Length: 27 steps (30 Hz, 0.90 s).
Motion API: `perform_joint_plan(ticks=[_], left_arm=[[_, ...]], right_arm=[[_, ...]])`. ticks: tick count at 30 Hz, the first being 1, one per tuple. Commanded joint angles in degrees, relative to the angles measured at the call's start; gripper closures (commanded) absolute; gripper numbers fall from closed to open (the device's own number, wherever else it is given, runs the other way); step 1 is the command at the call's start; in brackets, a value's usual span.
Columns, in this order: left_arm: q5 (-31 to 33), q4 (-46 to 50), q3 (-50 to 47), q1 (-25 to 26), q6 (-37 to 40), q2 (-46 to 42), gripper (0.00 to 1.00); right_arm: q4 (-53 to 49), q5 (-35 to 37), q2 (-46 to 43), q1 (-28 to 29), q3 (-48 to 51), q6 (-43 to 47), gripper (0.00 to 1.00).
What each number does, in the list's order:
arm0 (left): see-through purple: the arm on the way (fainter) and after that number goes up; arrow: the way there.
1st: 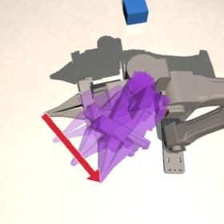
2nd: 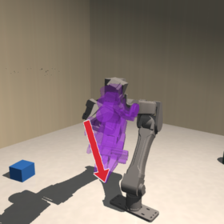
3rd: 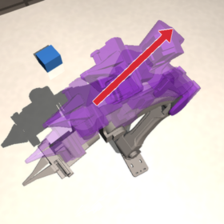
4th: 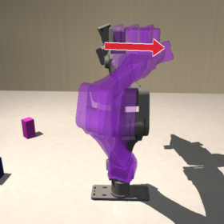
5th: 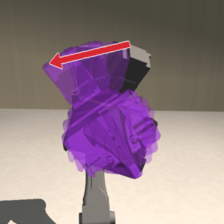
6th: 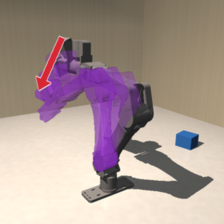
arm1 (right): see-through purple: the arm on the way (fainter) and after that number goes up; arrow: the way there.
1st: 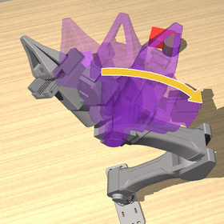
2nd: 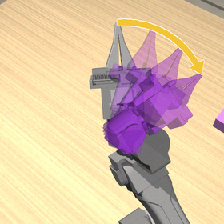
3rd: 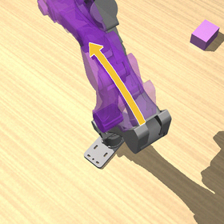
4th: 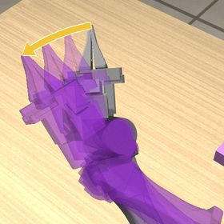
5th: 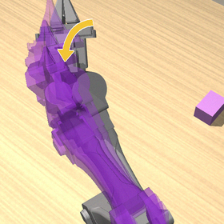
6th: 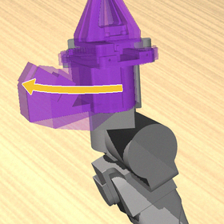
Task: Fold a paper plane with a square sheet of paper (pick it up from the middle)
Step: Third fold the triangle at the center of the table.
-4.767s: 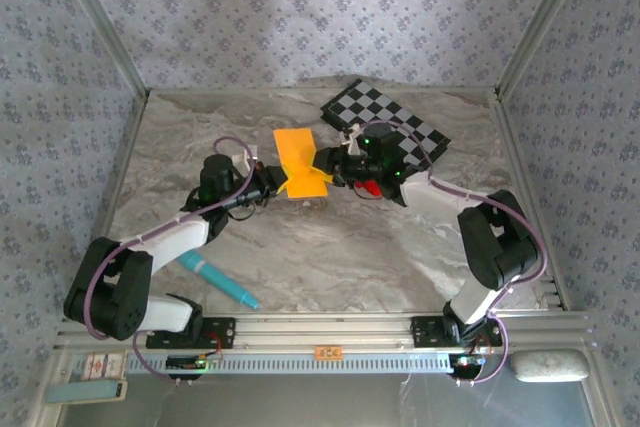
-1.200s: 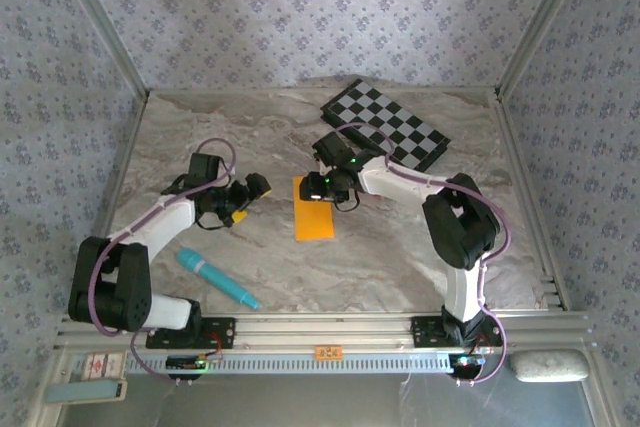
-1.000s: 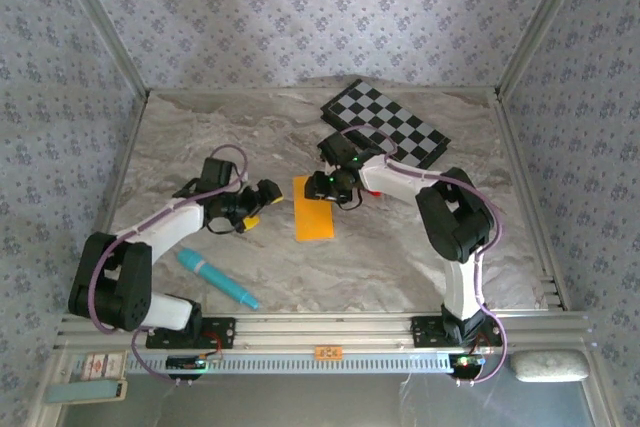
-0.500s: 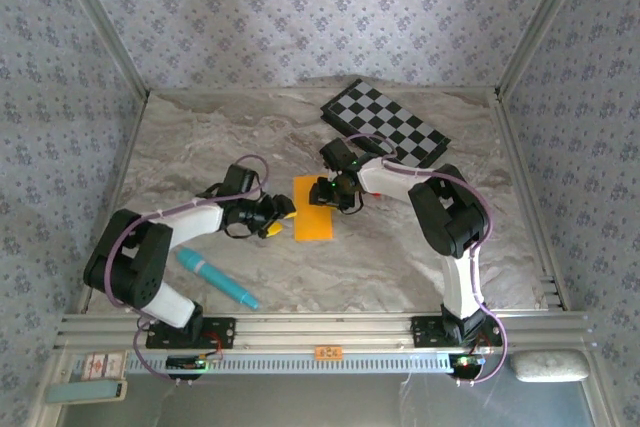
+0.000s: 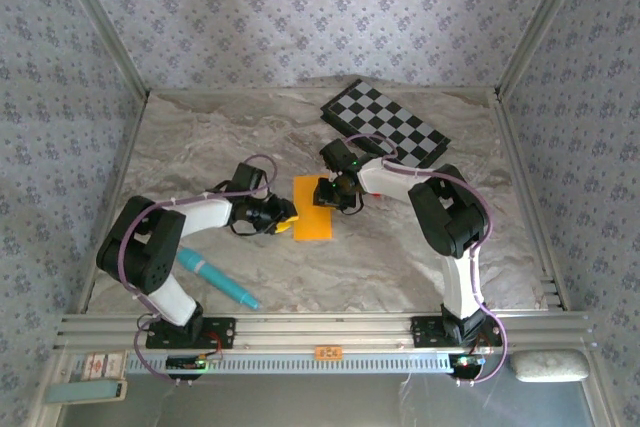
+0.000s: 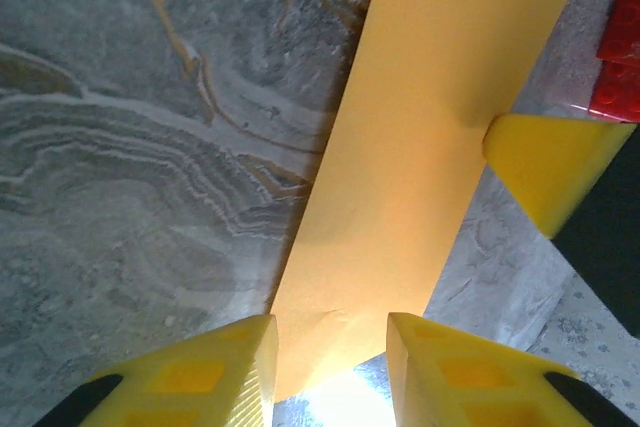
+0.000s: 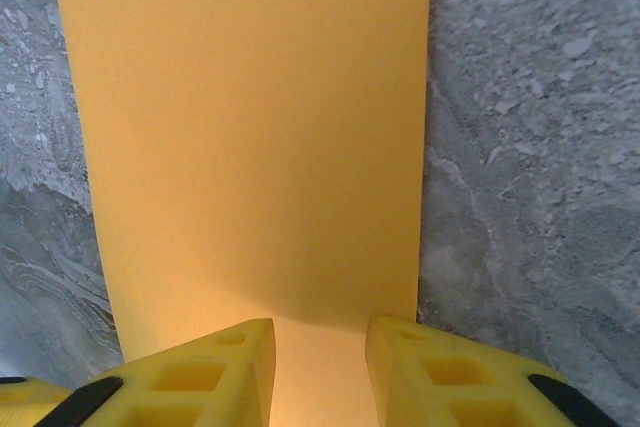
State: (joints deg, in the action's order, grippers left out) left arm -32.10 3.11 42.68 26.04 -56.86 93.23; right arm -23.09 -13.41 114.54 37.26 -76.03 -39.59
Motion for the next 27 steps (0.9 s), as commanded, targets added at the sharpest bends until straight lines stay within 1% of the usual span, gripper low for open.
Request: perform_joint_plan(ticks=[1,6,16,22,27], left_arm=[[0.96,1.42,1.24,0.41,1.37,0.24,0.67],[1.47,2.07,1.06,0.41,1.48,0.40,0.67],[1.34,1.90,0.90,0.41,1.46,1.08,0.67],[0.07,1.68,1.34,0.40,2.01,1.99,0.66],[-1.03,1.15,1.88,0.41,2.37,3.00,0.66]], right_arm=[[-0.34,-0.68,-2.65,0.29,1.26,1.17,0.67],[1.47,-2.79,-6.31,1.82,1.58,2.33,0.63],[1.06,-4.61,-3.21,3.09,4.31,1.21,0.62],[0.50,-3.65,-0.97,2.75,5.77,0.63,0.62],[1.29,-4.24,-0.20,1.99,7.20,-0.43,0.62]])
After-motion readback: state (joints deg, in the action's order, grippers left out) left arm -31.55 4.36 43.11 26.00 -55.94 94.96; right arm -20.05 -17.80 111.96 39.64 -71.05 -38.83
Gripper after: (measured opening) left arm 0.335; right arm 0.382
